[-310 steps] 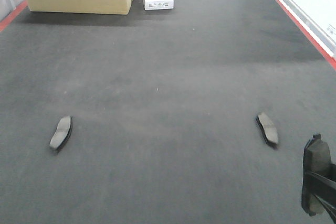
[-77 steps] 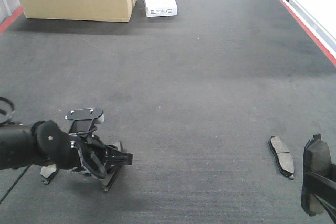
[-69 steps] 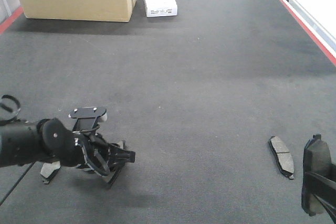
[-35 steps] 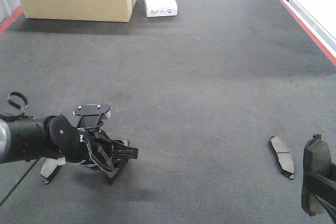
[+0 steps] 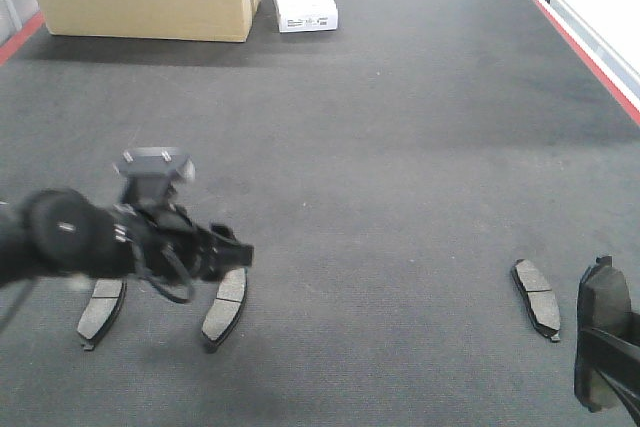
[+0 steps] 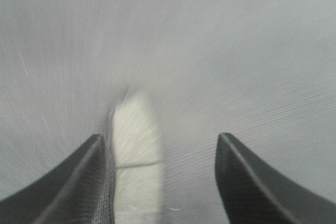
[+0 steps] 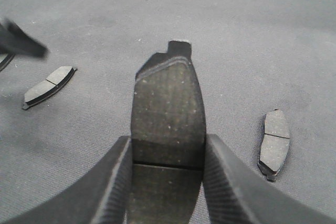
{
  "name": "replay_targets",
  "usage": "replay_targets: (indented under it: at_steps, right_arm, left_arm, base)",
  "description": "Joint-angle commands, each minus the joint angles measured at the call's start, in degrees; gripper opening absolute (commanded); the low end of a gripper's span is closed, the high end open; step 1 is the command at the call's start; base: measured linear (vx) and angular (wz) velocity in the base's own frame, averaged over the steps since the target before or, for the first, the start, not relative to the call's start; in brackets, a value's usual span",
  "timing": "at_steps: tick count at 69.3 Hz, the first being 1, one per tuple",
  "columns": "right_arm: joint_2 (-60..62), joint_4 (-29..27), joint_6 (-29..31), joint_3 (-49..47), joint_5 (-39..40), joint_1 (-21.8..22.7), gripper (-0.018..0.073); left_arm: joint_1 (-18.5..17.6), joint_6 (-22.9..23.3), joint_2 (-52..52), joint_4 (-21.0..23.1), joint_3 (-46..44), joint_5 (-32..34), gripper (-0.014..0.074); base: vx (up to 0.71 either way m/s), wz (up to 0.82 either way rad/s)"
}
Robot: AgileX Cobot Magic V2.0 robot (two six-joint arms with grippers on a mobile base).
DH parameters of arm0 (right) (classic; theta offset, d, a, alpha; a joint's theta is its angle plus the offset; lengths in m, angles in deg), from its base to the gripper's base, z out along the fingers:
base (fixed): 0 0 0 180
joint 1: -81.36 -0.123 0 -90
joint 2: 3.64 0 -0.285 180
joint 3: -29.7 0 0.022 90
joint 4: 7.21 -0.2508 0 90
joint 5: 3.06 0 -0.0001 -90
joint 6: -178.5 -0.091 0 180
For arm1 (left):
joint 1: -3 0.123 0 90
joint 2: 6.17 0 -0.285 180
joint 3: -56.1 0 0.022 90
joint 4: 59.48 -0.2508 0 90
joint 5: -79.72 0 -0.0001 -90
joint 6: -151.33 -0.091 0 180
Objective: Move and align brake pads A on conveyor
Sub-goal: 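Open the left gripper and raise it off the placed pad, then lower the right gripper's brake pad onto the belt beside the other pad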
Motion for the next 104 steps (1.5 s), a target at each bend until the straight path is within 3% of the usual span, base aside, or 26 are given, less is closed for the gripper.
replay_targets:
  at_steps: [1, 11, 29, 45, 75, 104]
  right_arm:
    - [-0.3, 0.6, 0.3, -1.6, 5.2, 0.2, -0.0004]
    - [-0.3, 0.6, 0.3, -1.6, 5.2, 0.2, -0.0004]
    - [-0.3, 0.6, 0.3, -1.6, 5.2, 0.2, -0.0004]
    - [-0.3, 0.6, 0.3, -1.6, 5.2, 0.2, -0.0004]
    - [-0.3, 0.6, 0.3, -1.6, 5.2, 0.2, -0.0004]
    - [-0.3, 0.6, 0.3, -1.6, 5.7, 0.2, -0.0004]
  left_arm:
    - [0.0, 0.6, 7.7, -3.4, -1.3, -0.9, 0.0397]
    - [0.0, 3.0, 16.2, -9.5, -1.3, -6.7, 0.0372]
    - [0.0, 17.3, 32.1, -26.6, -0.9, -17.1, 0.0354]
    - [0.0, 26.2, 47.4, -34.4, 5.1, -21.9, 0.0354]
    - [0.0, 27.4, 74.7, -35.0, 21.6, -21.9, 0.0354]
    - [0.0, 27.4, 78.3, -34.8, 22.9, -22.1, 0.0354]
  base:
    - [0.00, 0.00]
    - [0.00, 0.00]
    - [0.00, 0.00]
    - [0.00, 0.00]
    - [0.00, 0.00]
    - [0.00, 0.00]
